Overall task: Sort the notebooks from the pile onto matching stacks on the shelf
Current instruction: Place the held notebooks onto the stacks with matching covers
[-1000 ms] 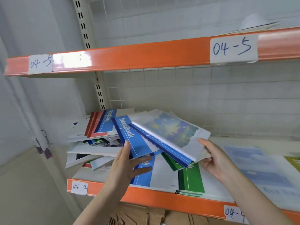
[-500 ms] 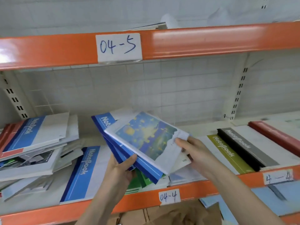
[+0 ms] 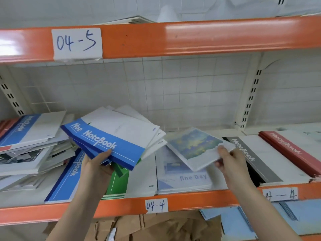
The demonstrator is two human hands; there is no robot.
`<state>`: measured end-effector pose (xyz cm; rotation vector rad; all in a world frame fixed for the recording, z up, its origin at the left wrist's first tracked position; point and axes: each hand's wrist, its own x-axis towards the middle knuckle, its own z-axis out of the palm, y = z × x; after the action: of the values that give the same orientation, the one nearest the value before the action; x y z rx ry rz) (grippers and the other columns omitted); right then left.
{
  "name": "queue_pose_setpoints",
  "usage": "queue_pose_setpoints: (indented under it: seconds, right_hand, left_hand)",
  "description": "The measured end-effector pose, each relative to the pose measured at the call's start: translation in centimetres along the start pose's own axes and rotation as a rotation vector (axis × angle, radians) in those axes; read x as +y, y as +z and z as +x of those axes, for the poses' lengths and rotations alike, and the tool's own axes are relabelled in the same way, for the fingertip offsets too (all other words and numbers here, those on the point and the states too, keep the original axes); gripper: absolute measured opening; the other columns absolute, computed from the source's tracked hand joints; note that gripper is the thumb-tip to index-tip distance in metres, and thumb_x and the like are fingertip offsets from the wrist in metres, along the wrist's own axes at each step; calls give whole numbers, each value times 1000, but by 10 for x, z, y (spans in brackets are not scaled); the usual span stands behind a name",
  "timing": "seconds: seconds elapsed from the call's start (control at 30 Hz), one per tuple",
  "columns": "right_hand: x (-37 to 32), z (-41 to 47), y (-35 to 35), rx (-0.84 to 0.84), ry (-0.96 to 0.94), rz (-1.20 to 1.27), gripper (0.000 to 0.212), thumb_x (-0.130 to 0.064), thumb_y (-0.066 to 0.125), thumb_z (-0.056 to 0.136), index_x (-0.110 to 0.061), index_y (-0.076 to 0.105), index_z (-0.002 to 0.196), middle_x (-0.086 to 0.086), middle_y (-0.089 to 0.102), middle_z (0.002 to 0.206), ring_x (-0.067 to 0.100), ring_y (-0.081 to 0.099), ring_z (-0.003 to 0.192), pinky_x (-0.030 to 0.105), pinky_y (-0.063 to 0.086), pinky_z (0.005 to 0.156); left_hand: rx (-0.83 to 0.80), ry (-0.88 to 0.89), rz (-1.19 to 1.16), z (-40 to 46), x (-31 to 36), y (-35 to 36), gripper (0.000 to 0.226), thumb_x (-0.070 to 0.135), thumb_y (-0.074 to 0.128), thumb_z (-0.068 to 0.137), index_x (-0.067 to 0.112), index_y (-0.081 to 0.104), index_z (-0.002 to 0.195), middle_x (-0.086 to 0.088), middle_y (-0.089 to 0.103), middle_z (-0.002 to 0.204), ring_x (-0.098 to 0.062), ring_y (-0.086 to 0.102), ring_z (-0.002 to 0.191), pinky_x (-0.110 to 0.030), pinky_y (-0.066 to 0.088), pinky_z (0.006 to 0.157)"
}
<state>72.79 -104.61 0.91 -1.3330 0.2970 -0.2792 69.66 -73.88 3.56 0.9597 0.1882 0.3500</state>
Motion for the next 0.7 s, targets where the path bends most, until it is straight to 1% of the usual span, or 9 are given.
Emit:
queue_pose_setpoints:
  seconds: [0.1, 0.2, 0.3, 0.37, 0.4, 0.47, 0.53, 0.6, 0.7]
  right_hand:
    - [6, -9, 7, -94, 10, -79, 12, -14, 49, 98, -12, 60, 98, 11, 67, 94, 20, 64, 78, 31, 52, 64]
    - [5, -19, 11, -180, -24, -272, 20, -20, 50, 97, -9, 63, 87, 11, 70, 75, 16, 66, 57, 25, 51, 51]
    - [1, -20, 3, -124, -138, -545, 54, -39, 48, 96, 6, 58, 68, 17, 61, 56, 19, 56, 48, 25, 40, 49]
    - [1, -15, -4, -67, -188, -676, 60, -42, 49, 94, 11, 53, 68, 27, 57, 64, 28, 50, 56, 30, 35, 56]
    - [2, -12, -6, -58, -213, -740, 54, -39, 51, 94, 7, 53, 67, 23, 57, 64, 28, 50, 58, 31, 35, 57]
    - [6, -8, -5, -86, -298, -867, 33, -32, 54, 93, -7, 56, 72, 7, 59, 69, 18, 53, 64, 29, 37, 58]
    - [11, -7, 4, -149, -394, -911, 14, -27, 56, 92, -14, 61, 94, 2, 63, 94, 16, 57, 83, 27, 39, 66]
    - [16, -9, 14, -266, -362, -938, 31, -28, 56, 93, -15, 55, 120, 1, 55, 117, 17, 51, 107, 23, 35, 81]
    - [21, -10, 23, -403, -314, -893, 20, -27, 56, 93, -28, 50, 113, -7, 51, 114, 9, 45, 108, 20, 32, 82]
  left_hand:
    - [16, 21, -29, 2, 2, 2, 30, -5, 49, 91, 15, 51, 114, -12, 59, 123, -31, 58, 116, -49, 46, 100]
    - [18, 34, -14, 0, -2, 6, 28, -5, 48, 92, 17, 52, 107, -6, 62, 109, -29, 59, 113, -47, 45, 100]
    - [1, 24, -19, -1, -8, 5, 29, -5, 48, 91, 15, 50, 113, -8, 60, 110, -31, 58, 113, -45, 43, 100]
    - [-1, 14, -18, 0, -11, 4, 31, -4, 48, 91, 14, 48, 117, -10, 58, 112, -33, 57, 115, -44, 44, 98]
    - [1, 6, -22, 2, -12, 4, 32, -4, 49, 91, 14, 47, 117, -10, 58, 114, -32, 57, 116, -44, 44, 99]
    - [-1, -16, -29, 4, -14, 4, 32, -3, 51, 91, 15, 47, 117, -9, 58, 117, -31, 58, 118, -42, 47, 99]
    - [-13, -27, -23, 6, -16, 6, 34, -2, 52, 90, 14, 46, 120, -10, 58, 119, -31, 59, 117, -40, 50, 95]
    - [-22, -24, -15, 7, -18, 8, 34, -2, 51, 91, 13, 46, 120, -9, 60, 115, -30, 61, 114, -39, 54, 90]
    - [-29, -24, -12, 6, -19, 11, 32, -3, 51, 91, 15, 46, 116, -6, 62, 109, -27, 64, 108, -38, 57, 84]
